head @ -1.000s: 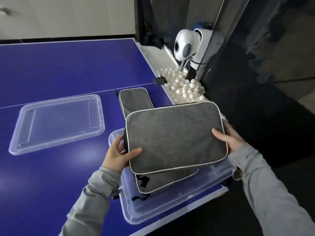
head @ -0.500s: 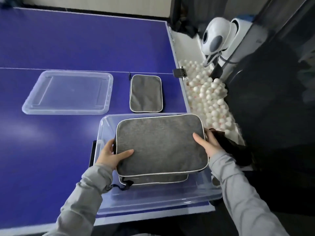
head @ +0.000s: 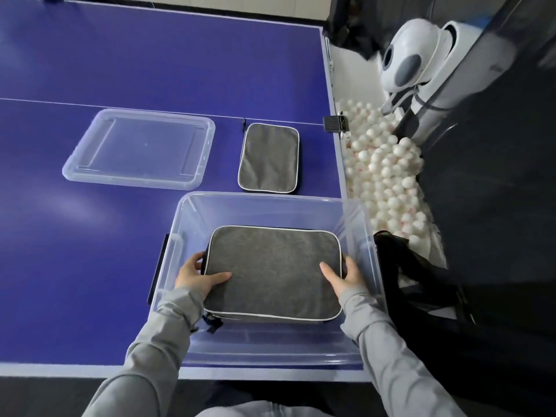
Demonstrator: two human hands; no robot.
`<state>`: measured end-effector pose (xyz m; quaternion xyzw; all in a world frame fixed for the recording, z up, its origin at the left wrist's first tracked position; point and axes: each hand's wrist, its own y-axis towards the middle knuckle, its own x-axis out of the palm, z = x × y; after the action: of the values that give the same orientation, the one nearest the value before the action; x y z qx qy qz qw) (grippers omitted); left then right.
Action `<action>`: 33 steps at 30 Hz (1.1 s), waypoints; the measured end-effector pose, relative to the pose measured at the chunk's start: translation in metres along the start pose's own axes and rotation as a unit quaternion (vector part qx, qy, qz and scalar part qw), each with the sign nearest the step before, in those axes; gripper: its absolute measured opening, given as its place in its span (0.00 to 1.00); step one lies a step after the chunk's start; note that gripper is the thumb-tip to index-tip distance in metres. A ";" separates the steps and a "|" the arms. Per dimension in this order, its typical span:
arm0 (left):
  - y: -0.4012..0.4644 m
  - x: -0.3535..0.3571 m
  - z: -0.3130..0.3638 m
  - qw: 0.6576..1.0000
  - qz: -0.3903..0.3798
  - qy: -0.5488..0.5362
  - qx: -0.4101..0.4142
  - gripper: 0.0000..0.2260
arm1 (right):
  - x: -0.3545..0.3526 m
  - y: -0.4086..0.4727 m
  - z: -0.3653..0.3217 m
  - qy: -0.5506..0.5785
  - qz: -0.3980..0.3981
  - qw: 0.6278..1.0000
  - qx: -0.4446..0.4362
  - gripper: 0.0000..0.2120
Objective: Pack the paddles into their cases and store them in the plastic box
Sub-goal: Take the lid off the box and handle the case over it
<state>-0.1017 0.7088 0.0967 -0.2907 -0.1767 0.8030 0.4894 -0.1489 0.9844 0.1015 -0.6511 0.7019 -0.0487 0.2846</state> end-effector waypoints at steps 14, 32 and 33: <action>0.020 0.010 -0.021 0.990 -0.041 0.132 -0.017 0.38 | 0.021 0.003 0.013 -0.138 -0.015 0.990 0.026 0.34; 0.010 0.012 -0.009 0.973 -0.041 0.226 0.027 0.42 | 0.020 -0.002 0.004 -0.263 -0.009 0.964 0.034 0.44; 0.006 0.013 -0.005 0.966 -0.036 0.249 0.053 0.42 | 0.018 -0.005 0.003 -0.268 -0.007 0.963 0.009 0.44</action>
<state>-0.1074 0.7175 0.0852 -0.4484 -0.0166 0.6954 0.5614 -0.1432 0.9674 0.0950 -0.6424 0.5950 0.1194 0.4680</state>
